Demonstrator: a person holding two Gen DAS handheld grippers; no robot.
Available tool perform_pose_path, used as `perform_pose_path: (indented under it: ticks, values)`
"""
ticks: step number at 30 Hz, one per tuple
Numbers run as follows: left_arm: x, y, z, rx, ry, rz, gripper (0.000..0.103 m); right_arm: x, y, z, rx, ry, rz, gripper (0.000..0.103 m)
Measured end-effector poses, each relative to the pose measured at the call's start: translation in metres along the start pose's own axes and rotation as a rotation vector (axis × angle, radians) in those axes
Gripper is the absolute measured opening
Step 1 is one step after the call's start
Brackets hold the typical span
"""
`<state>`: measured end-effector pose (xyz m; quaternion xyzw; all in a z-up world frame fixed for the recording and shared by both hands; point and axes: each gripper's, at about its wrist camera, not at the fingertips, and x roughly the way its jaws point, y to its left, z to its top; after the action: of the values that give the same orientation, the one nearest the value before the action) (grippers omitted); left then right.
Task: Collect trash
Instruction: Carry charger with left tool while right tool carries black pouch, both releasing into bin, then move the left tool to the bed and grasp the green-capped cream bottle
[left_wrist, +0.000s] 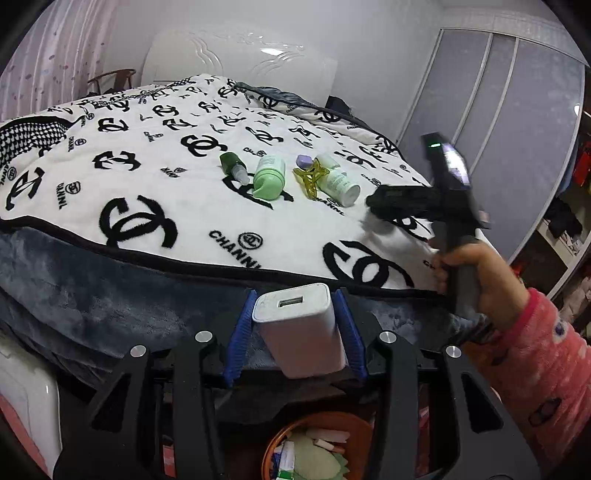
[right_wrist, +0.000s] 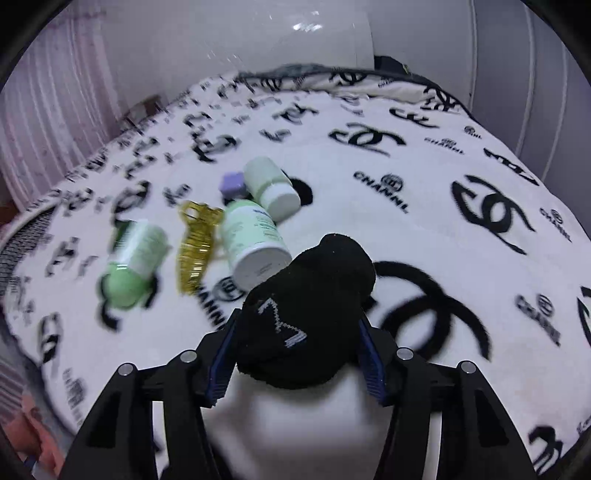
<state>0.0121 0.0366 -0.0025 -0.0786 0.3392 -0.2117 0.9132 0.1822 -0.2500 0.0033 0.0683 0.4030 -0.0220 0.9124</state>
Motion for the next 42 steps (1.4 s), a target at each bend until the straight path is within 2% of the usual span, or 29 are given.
perform_pose_path:
  ticks: [3,6,10,13,16,18,19,22,24,25,26,29,31,36,42]
  values:
    - [-0.004,-0.004,-0.003,0.005,0.007,-0.02,0.042,-0.046,-0.001,-0.017,-0.03,-0.043,0.077,0.056]
    - [-0.007,-0.01,-0.011,0.026,0.019,-0.025,0.042,-0.086,0.0,-0.048,-0.063,-0.056,0.164,0.056]
    - [0.001,-0.023,-0.028,0.06,0.072,-0.053,0.042,-0.129,-0.006,-0.123,-0.094,-0.023,0.287,0.057]
    - [0.01,-0.037,-0.049,0.1,0.14,-0.087,0.042,-0.135,-0.012,-0.174,-0.104,0.048,0.317,0.057]
    - [0.024,-0.049,-0.079,0.138,0.234,-0.113,0.042,-0.111,-0.019,-0.229,-0.08,0.201,0.337,0.057]
    - [0.044,-0.054,-0.105,0.157,0.322,-0.114,0.042,-0.087,-0.02,-0.26,-0.079,0.299,0.303,0.057]
    - [0.055,-0.055,-0.117,0.16,0.364,-0.107,0.042,-0.065,-0.021,-0.281,-0.071,0.393,0.283,0.057]
    - [0.094,-0.05,-0.154,0.137,0.516,-0.097,0.042,-0.027,-0.013,-0.321,-0.1,0.557,0.258,0.058]
    - [0.123,-0.048,-0.18,0.141,0.624,-0.09,0.042,-0.005,-0.005,-0.343,-0.127,0.647,0.227,0.065]
    - [0.13,-0.048,-0.188,0.145,0.652,-0.079,0.042,0.001,-0.002,-0.348,-0.139,0.664,0.209,0.072]
    - [0.138,-0.047,-0.198,0.141,0.683,-0.049,0.042,0.006,0.0,-0.351,-0.158,0.681,0.167,0.084]
    - [0.147,-0.039,-0.208,0.114,0.714,-0.003,0.045,0.006,-0.009,-0.347,-0.11,0.665,0.165,0.086]
    - [0.146,-0.03,-0.204,0.07,0.688,0.023,0.057,0.007,-0.015,-0.348,-0.073,0.669,0.165,0.086]
    - [0.144,-0.005,-0.2,-0.043,0.67,0.053,0.058,0.007,-0.016,-0.345,-0.073,0.659,0.164,0.086]
    - [0.146,-0.005,-0.198,-0.053,0.664,0.075,0.058,0.004,-0.018,-0.349,-0.079,0.632,0.15,0.086]
